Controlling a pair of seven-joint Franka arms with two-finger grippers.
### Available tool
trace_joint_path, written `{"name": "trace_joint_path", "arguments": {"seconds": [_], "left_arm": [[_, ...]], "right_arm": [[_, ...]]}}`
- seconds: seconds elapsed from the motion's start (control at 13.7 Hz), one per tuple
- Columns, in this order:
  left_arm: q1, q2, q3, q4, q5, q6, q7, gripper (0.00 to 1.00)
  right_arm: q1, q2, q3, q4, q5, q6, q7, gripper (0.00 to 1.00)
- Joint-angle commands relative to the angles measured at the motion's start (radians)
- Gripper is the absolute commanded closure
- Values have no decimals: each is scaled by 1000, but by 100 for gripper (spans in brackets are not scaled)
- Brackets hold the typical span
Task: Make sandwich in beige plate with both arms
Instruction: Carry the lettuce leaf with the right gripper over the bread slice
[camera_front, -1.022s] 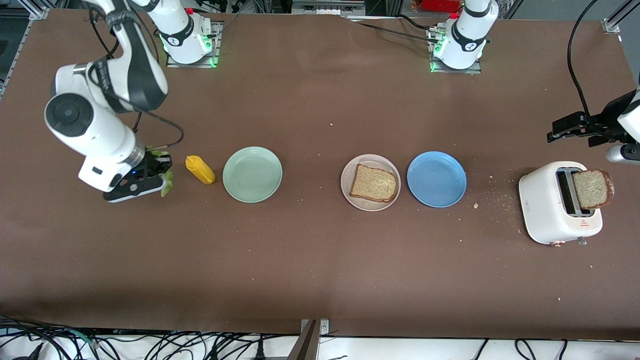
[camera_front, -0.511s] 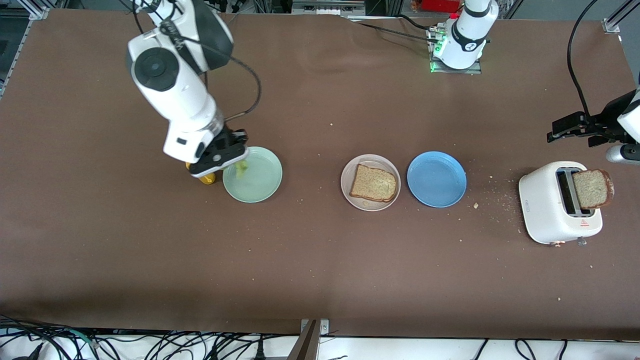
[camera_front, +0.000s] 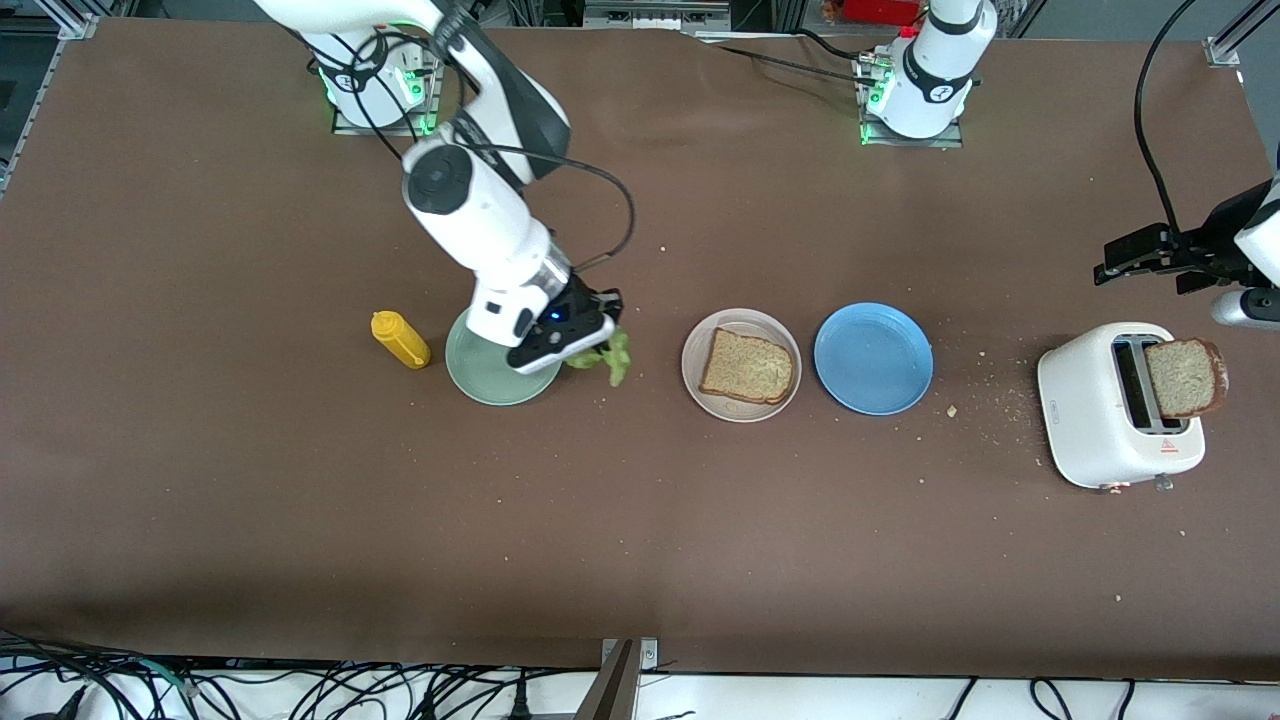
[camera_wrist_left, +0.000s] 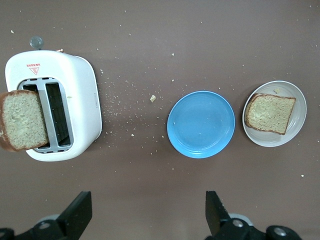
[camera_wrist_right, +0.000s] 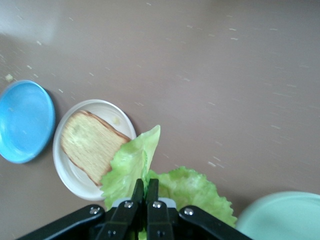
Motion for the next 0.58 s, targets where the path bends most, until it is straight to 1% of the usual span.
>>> {"name": "trace_joint_path", "arguments": {"seconds": [0.0, 0.29, 0.51], "left_arm": [[-4, 0, 1, 9, 2, -10, -4, 0], [-1, 0, 1, 9, 2, -9, -3, 0], [-1, 0, 1, 9, 2, -10, -3, 0]], "right_arm": [[66, 156, 9, 145, 16, 124, 52, 100], [135, 291, 14, 202, 16, 334, 71, 100], [177, 388, 14, 248, 11, 446, 80, 100]]}}
